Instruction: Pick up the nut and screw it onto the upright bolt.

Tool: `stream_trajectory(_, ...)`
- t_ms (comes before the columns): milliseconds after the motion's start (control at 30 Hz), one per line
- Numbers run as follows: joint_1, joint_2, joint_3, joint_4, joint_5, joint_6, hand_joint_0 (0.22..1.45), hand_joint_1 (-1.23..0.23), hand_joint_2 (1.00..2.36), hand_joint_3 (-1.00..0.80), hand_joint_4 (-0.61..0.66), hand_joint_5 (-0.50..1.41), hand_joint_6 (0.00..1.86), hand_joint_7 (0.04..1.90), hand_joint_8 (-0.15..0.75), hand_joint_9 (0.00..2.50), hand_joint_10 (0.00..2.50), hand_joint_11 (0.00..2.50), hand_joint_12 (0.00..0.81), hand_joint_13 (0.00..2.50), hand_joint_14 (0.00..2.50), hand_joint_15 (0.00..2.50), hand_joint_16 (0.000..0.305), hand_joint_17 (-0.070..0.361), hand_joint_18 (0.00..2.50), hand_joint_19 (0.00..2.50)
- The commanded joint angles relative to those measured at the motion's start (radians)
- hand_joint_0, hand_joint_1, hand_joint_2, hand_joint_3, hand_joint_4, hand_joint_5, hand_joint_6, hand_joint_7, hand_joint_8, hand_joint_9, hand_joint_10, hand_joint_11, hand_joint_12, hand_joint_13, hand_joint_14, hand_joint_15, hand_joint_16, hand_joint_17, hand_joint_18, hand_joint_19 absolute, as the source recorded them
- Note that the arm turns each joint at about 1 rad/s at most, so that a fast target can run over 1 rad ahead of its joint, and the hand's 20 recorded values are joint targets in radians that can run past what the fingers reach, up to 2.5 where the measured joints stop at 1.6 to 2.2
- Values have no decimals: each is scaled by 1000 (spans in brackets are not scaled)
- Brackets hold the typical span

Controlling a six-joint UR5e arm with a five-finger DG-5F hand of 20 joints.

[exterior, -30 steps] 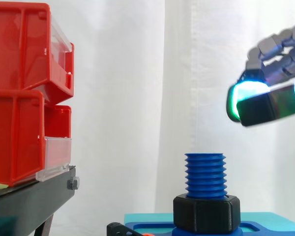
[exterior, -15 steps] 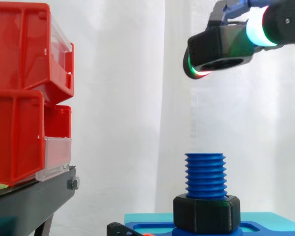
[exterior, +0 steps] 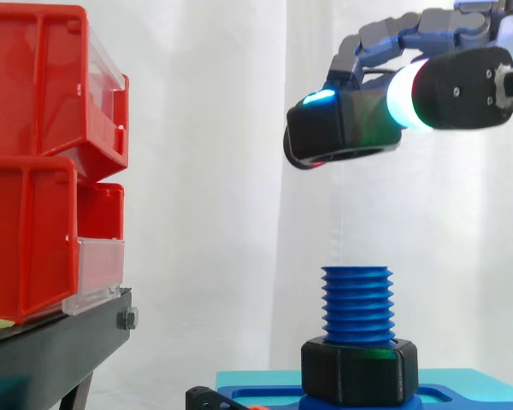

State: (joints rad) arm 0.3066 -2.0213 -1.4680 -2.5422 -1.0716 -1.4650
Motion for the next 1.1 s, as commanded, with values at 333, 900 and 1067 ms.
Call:
stream_trajectory(333, -6, -22, -2, -72, -8, 15, 496, -583, 1000, -500, 299, -193, 503, 1069, 313, 472, 0, 0, 351, 356, 0, 0, 43, 98, 256, 0)
stream_trajectory(900, -14, -22, -3, -84, -28, 40, 498, -582, 1000, -500, 300, -191, 503, 1066, 311, 477, 0, 0, 349, 358, 0, 0, 43, 97, 256, 0)
stream_trajectory(1067, -15, -22, -5, -75, -42, 40, 497, -583, 1000, -500, 295, -190, 503, 1066, 311, 479, 1, 0, 349, 358, 0, 0, 43, 97, 255, 0)
